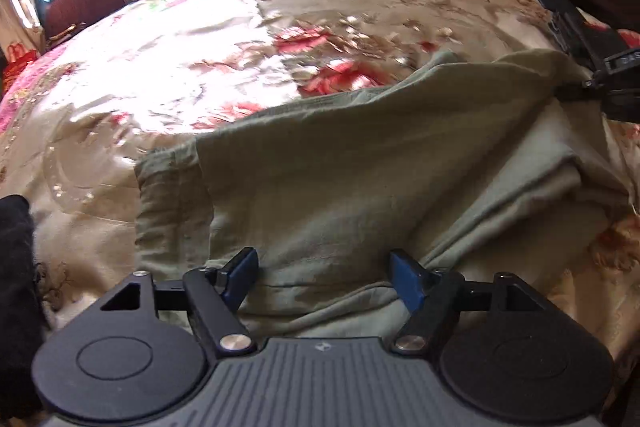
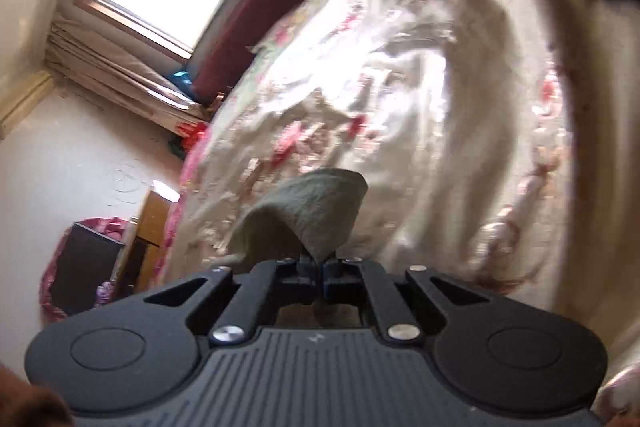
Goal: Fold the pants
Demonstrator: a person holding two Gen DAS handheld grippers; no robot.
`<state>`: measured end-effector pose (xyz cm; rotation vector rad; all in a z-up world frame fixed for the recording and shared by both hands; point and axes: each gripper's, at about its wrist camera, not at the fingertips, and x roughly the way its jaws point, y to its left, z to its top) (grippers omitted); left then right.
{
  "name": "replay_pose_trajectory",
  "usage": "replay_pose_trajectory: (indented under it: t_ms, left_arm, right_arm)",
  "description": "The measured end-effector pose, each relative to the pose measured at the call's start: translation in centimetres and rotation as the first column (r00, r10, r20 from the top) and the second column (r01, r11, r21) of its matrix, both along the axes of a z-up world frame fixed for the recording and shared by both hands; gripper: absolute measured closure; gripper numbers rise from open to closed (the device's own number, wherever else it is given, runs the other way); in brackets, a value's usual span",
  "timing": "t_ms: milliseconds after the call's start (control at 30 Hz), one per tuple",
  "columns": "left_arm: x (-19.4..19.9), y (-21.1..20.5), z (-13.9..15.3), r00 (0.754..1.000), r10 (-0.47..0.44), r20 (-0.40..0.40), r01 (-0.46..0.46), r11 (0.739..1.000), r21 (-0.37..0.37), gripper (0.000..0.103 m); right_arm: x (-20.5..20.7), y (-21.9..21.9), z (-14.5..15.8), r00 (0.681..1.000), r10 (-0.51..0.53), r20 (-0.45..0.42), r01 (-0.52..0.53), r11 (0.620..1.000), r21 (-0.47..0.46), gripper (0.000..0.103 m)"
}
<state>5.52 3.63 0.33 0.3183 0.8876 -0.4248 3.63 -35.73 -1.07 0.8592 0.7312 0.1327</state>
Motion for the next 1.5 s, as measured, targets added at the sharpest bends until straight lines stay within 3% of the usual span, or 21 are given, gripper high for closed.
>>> replay_pose_trajectory:
  t_ms: [67,133,167,233,333,467,533,600,633,700,733,833,867,933,1033,1167,1200,1267,1300,1400,1500]
  left_arm:
    - [-0.3,-1.2,-0.3,0.999,-0.016,0.043,0.013,0.998,0.058,0.018]
    - [-0.7,-1.5,0.3,0.998,-0.032,0.06,0.028,0.997,0.072,0.018]
    - [-0.7,-1.3,0.6,0.998,-0.039,0.058,0.034,0.997,0.076,0.018]
    - [-0.8,-0.7,1.0,0.997,-0.038,0.065,0.032,0.995,0.099,0.018]
    - [-1.2,1.4,1.4,0.997,0.006,0.071,-0.012,0.996,0.093,0.017]
    - [-1.9,3.9,1.3,0.997,0.065,0.05,-0.066,0.998,0.016,0.017]
    - [-2.3,4.5,1.6,0.995,0.076,0.063,-0.074,0.997,-0.035,0.017]
    - [-2.5,4.7,1.7,0.992,0.095,0.084,-0.089,0.994,-0.066,0.017]
    - [-2.6,4.8,1.7,0.991,0.098,0.094,-0.091,0.992,-0.083,0.017]
    - [-3.0,5.2,1.7,0.988,0.106,0.113,-0.095,0.99,-0.1,0.017]
    - [-3.3,5.4,1.7,0.987,0.107,0.118,-0.096,0.991,-0.097,0.017]
    - [-4.0,6.4,2.4,0.988,0.107,0.114,-0.091,0.986,-0.138,0.017]
    - [-4.3,6.9,2.6,0.988,0.109,0.108,-0.09,0.981,-0.17,0.017]
    - [-4.1,7.5,3.0,0.987,0.127,0.094,-0.103,0.968,-0.229,0.016]
    - [-2.3,7.9,2.6,0.985,0.163,0.052,-0.139,0.939,-0.315,0.014]
    - [0.4,7.4,1.2,0.98,0.2,0.003,-0.191,0.937,-0.293,0.014]
    - [1.0,7.1,0.6,0.979,0.2,-0.037,-0.202,0.937,-0.284,0.014]
    - [1.3,6.4,-0.2,0.976,0.206,-0.065,-0.216,0.94,-0.262,0.016]
    - [1.1,5.9,-0.3,0.978,0.201,-0.052,-0.208,0.948,-0.24,0.019]
    - [0.1,5.0,-0.5,0.983,0.176,-0.042,-0.181,0.963,-0.199,0.035]
    - [0.3,4.8,-0.7,0.984,0.171,-0.045,-0.177,0.965,-0.193,0.043]
  right_arm:
    - [-0.2,-0.3,-1.3,0.997,-0.002,-0.077,0.002,1.0,-0.005,0.093]
    - [-1.0,0.2,-1.9,0.998,0.052,-0.042,-0.048,0.995,0.088,0.091]
    - [-1.3,0.6,-1.9,0.998,0.049,-0.032,-0.045,0.994,0.097,0.08]
    - [-1.2,1.2,-1.6,0.999,0.038,-0.027,-0.037,0.998,0.044,0.065]
    - [-1.8,0.8,-0.4,0.998,-0.02,-0.052,0.016,0.996,-0.092,0.065]
    - [-2.8,1.3,3.3,0.997,-0.081,-0.008,0.075,0.956,-0.283,0.065]
    - [-2.3,3.2,5.4,0.999,-0.023,0.035,0.034,0.94,-0.34,0.065]
    - [-0.4,7.0,7.0,0.99,0.121,0.067,-0.085,0.918,-0.388,0.064]
    - [0.6,8.9,7.4,0.976,0.205,0.067,-0.161,0.901,-0.402,0.061]
    - [3.6,14.1,7.5,0.912,0.406,0.064,-0.342,0.836,-0.43,0.059]
    - [5.0,16.6,7.3,0.869,0.492,0.048,-0.42,0.787,-0.453,0.059]
    - [8.8,23.1,5.9,0.707,0.705,-0.054,-0.608,0.567,-0.556,0.054]
    - [10.2,24.7,5.4,0.671,0.735,-0.097,-0.638,0.506,-0.58,0.054]
    - [12.3,26.7,4.5,0.622,0.768,-0.15,-0.68,0.436,-0.589,0.054]
    - [14.2,28.0,3.0,0.551,0.81,-0.202,-0.756,0.382,-0.531,0.054]
    - [14.1,28.6,1.8,0.495,0.829,-0.259,-0.78,0.293,-0.554,0.054]
    - [14.0,27.8,1.7,0.478,0.841,-0.253,-0.794,0.29,-0.534,0.054]
    - [14.3,27.3,1.6,0.48,0.843,-0.241,-0.808,0.318,-0.497,0.054]
    - [14.5,27.2,1.6,0.47,0.846,-0.251,-0.821,0.314,-0.477,0.054]
    - [14.1,27.3,1.8,0.437,0.86,-0.264,-0.815,0.254,-0.52,0.055]
    - [14.7,27.5,1.0,0.438,0.859,-0.267,-0.819,0.259,-0.512,0.054]
